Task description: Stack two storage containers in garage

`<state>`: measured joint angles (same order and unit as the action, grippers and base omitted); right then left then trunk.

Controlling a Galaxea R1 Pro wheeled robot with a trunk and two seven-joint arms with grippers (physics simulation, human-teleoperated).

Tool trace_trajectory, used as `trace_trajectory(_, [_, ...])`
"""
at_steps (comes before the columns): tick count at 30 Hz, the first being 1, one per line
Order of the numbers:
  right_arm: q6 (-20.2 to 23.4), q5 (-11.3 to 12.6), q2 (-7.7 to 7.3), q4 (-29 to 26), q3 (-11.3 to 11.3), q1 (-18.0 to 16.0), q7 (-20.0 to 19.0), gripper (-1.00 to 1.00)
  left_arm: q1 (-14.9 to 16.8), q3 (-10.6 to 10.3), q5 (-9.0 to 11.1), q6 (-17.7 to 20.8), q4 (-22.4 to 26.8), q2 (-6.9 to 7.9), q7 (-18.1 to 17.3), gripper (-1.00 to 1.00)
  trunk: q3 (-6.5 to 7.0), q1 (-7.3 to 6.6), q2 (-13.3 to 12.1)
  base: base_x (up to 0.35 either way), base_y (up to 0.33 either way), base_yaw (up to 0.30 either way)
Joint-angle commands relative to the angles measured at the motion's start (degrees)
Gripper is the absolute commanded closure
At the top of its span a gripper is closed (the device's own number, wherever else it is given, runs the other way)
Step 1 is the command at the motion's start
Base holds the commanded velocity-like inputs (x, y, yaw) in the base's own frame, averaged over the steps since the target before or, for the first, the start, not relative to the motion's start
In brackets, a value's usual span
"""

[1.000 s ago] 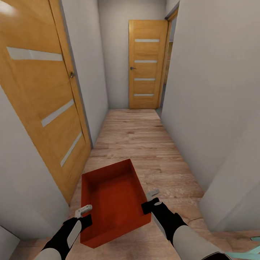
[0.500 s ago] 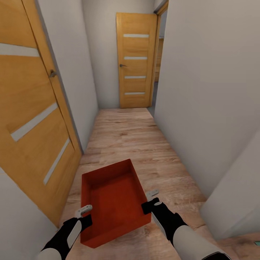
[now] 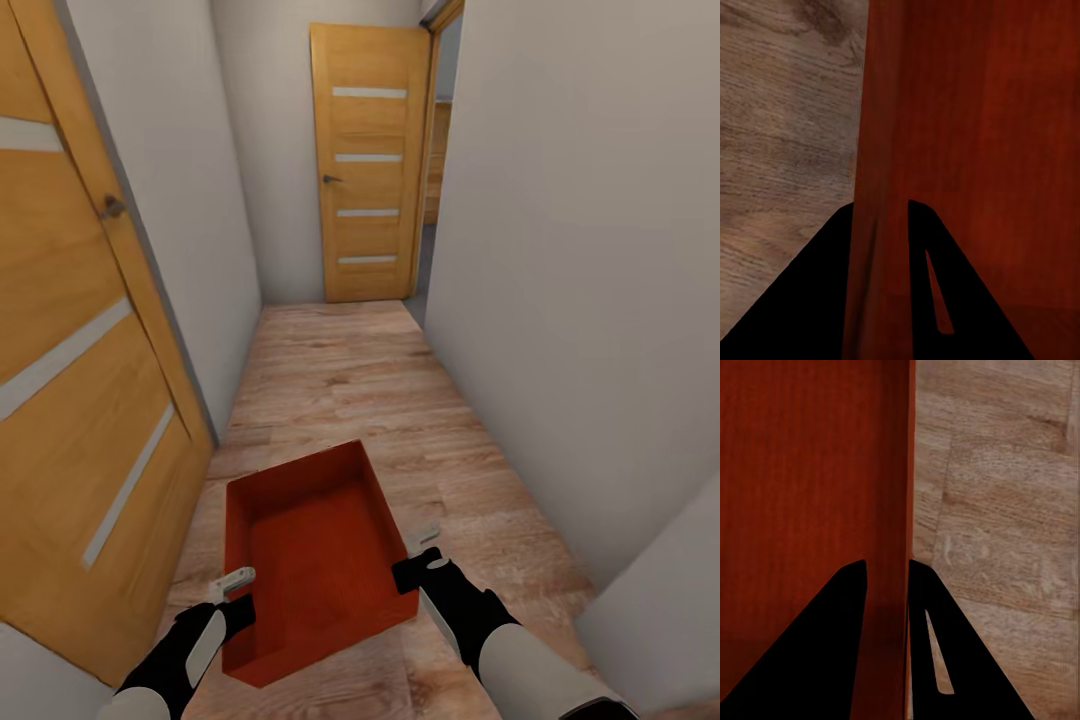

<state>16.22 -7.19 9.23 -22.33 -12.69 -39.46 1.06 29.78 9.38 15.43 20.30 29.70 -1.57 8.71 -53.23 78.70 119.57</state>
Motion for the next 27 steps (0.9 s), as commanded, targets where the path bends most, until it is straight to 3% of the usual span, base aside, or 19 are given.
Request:
trace_trajectory(1, [0.4, 0.5, 0.77, -0.2, -5.1, 0.0, -1.9, 1.0, 0.0, -3.5, 2.3, 1.4, 0.0, -1.16, 0.4, 1.0, -0.05, 0.03, 0.0, 0.341, 0.002, 0.0])
trace_trajectory(27, [0.3, 0.5, 0.77, -0.2, -5.1, 0.0, -1.9, 1.0, 0.0, -3.5, 2.3, 1.4, 0.0, -1.16, 0.4, 1.0, -0.05, 0.03, 0.0, 0.341, 0.0, 0.0])
